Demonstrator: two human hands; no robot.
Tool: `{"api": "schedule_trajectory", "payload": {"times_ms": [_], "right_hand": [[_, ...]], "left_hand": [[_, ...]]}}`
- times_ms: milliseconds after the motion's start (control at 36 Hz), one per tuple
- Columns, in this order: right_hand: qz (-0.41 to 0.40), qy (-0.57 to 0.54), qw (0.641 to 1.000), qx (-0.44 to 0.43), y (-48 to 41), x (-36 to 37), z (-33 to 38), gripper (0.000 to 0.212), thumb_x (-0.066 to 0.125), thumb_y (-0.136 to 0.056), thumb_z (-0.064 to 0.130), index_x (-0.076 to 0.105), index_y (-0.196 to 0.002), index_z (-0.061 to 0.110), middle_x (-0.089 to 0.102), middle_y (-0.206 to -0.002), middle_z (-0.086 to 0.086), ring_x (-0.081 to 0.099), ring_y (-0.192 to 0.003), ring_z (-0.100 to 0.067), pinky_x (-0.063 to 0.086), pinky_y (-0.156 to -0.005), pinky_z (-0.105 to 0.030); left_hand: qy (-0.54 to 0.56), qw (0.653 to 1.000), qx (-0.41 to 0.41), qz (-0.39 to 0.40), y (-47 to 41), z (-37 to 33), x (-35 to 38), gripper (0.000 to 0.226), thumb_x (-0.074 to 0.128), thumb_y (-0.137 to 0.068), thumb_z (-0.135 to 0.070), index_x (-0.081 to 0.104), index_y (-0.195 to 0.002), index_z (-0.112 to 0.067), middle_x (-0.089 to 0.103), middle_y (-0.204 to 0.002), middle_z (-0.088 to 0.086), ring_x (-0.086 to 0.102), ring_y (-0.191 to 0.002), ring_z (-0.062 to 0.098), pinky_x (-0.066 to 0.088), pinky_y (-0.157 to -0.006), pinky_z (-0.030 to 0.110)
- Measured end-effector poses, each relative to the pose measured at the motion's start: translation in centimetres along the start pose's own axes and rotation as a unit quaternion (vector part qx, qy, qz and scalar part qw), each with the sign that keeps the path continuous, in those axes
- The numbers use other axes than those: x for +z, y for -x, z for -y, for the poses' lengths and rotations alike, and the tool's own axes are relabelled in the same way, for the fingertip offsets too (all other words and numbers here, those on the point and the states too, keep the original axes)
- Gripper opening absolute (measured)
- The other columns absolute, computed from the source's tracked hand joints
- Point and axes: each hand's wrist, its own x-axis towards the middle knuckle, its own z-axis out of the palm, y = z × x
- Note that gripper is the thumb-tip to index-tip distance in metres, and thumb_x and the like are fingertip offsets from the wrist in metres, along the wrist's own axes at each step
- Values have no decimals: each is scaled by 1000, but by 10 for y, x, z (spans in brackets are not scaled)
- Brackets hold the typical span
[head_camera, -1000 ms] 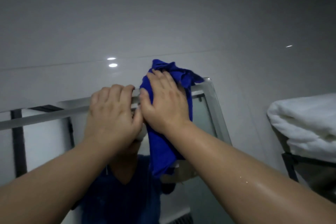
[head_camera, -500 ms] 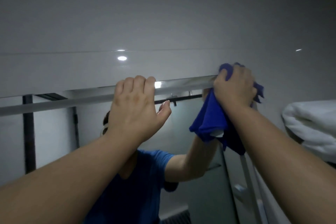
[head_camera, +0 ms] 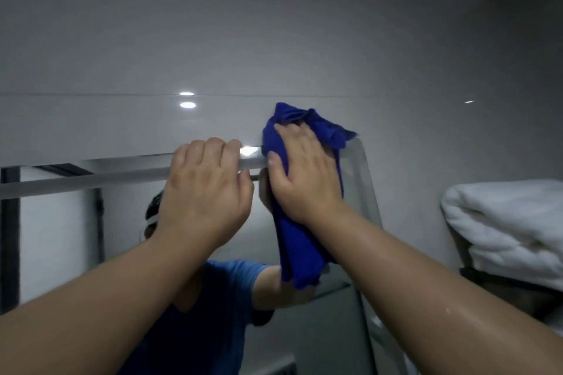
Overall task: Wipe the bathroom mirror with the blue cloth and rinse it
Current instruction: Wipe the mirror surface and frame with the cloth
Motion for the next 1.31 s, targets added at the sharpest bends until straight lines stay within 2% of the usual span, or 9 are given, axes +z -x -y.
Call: {"api": "schedule_trajectory", "payload": {"times_ms": [111, 222, 417, 583, 861, 1028, 1194, 1250, 1306], "right_hand": [[-78, 30, 981, 174, -11, -7, -30, 64, 32, -103, 49, 46, -159, 18, 39, -170, -2, 25, -161, -22, 19, -132, -51], [-97, 31, 971, 214, -9, -7, -34, 64, 36, -104, 50, 40, -161, 22, 32, -173, 0, 21, -162, -22, 19, -131, -55], [-111, 9, 944, 309, -10, -8, -40, 65, 39, -105, 54, 32, -164, 27, 28, -172, -7, 28, -157, -31, 29, -124, -60], [-133, 5, 933, 336, -3, -11, -48, 63, 41, -104, 51, 35, -160, 21, 45, -155, -15, 43, -140, -34, 38, -114, -52], [-138, 16, 936, 322, 40, -20, -71, 45, 39, -103, 49, 55, -129, 15, 60, -123, -7, 60, -110, -26, 53, -93, -45], [-152, 28, 936, 316, 121, -6, -80, 43, 42, -105, 47, 56, -134, 17, 61, -127, -2, 59, -113, -18, 53, -100, -40], [-131, -4, 934, 333, 273, 5, -89, 43, 44, -107, 39, 51, -144, 18, 56, -135, 5, 52, -123, -12, 44, -111, -39], [-121, -18, 921, 369, 318, 5, -89, 43, 44, -106, 39, 50, -143, 20, 51, -130, 10, 49, -118, -7, 43, -109, -38], [-97, -11, 903, 419, 341, 6, -89, 51, 40, -104, 42, 48, -149, 18, 54, -138, 1, 53, -125, -18, 39, -110, -36]], "left_hand": [[8, 1000, -1, 6, 2, 0, -1, 48, 46, -98, -39, 50, -140, -15, 55, -128, 10, 50, -115, 29, 39, -105, 45], [26, 998, 60, 4, 6, 0, -2, 53, 58, -93, -35, 54, -145, -25, 49, -146, 6, 45, -133, 29, 32, -114, 48], [41, 990, 123, 54, 61, -29, 12, 65, 45, -92, -38, 50, -156, -25, 39, -167, 6, 30, -157, 31, 21, -128, 59], [-1, 990, 120, 80, 81, -39, 20, 69, 38, -100, -43, 27, -167, -25, 14, -176, 4, 5, -164, 29, 10, -130, 59], [-28, 991, 121, 57, 86, -43, 24, 73, 35, -100, -44, 24, -167, -18, 16, -176, 8, 9, -163, 33, 11, -130, 57], [-33, 992, 118, 40, 88, -45, 23, 72, 35, -101, -44, 24, -167, -17, 17, -175, 9, 8, -163, 34, 8, -130, 58], [-37, 992, 119, 25, 89, -45, 24, 73, 36, -101, -43, 24, -167, -17, 17, -175, 9, 8, -163, 35, 11, -129, 59], [-36, 992, 119, 20, 89, -45, 24, 73, 38, -100, -43, 25, -167, -17, 17, -176, 9, 8, -163, 35, 11, -129, 59], [-40, 992, 122, 20, 88, -45, 24, 74, 39, -99, -43, 24, -167, -17, 15, -176, 9, 7, -163, 35, 10, -130, 59]]}}
